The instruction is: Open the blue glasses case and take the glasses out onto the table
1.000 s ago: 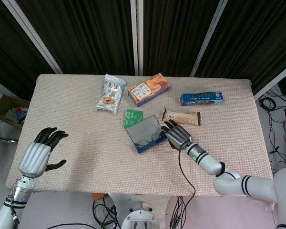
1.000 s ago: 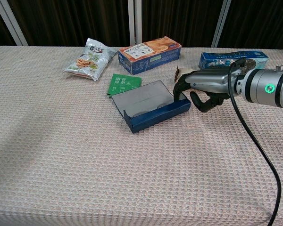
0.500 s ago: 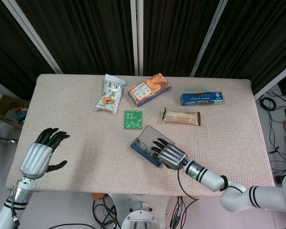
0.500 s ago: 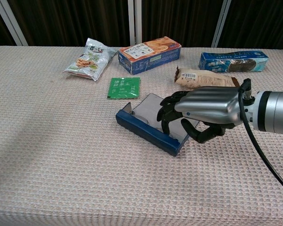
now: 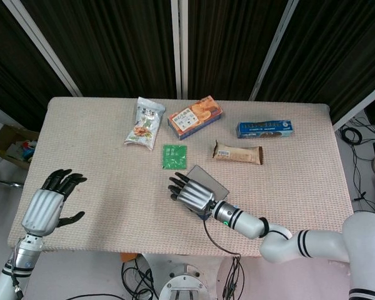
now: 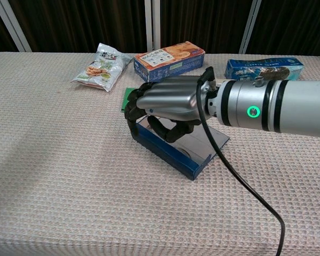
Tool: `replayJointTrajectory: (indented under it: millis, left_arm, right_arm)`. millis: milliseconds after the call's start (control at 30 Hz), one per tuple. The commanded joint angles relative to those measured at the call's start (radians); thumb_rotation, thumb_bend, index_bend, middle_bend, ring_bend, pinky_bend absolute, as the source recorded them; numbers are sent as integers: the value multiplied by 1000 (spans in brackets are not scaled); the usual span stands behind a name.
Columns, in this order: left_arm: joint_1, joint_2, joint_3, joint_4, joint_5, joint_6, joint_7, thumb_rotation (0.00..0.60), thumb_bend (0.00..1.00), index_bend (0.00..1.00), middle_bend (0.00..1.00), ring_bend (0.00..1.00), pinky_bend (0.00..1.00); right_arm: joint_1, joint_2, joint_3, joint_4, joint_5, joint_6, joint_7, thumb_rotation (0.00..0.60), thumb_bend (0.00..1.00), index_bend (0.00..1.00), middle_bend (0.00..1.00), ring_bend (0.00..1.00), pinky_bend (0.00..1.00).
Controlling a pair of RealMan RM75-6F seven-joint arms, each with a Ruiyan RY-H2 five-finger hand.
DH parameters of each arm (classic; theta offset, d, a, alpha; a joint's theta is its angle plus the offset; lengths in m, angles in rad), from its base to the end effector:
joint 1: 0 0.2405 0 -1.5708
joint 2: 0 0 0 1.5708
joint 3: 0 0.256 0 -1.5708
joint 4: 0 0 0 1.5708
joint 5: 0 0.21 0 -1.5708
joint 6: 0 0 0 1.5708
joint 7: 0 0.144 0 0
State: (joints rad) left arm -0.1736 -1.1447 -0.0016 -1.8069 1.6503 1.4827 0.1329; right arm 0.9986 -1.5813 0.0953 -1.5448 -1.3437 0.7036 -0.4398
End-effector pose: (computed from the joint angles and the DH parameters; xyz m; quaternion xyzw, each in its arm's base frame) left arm -0.2352 0.1868 0.1257 -0.6487 -0.3594 -0.4531 0.4947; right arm -0.0512 -0.3025 -0.0715 0.9059 -0.1666 0.3186 0.2239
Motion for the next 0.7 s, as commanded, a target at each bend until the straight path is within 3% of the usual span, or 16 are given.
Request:
replayJointTrajectory:
  millis: [33,333,700]
  left_arm:
    - [4,0,1,4,-4,3,-5,600,46,238,217,131,140]
    - [12,-5,3,13,-1,11,-13,600,46,238,217,131,140]
    - [5,-10,-1,15,11,4,-13,600,45,238,217,132,140]
  right_arm:
    - [43,-52,6,50,25,-22,-94,600,942,369,164,0,0]
    - [50,-53,5,103,120,-12,-193,600,969,412,172,0,0]
    - [5,47,-19,111,302,33,-244,600,958,412,178,0,0]
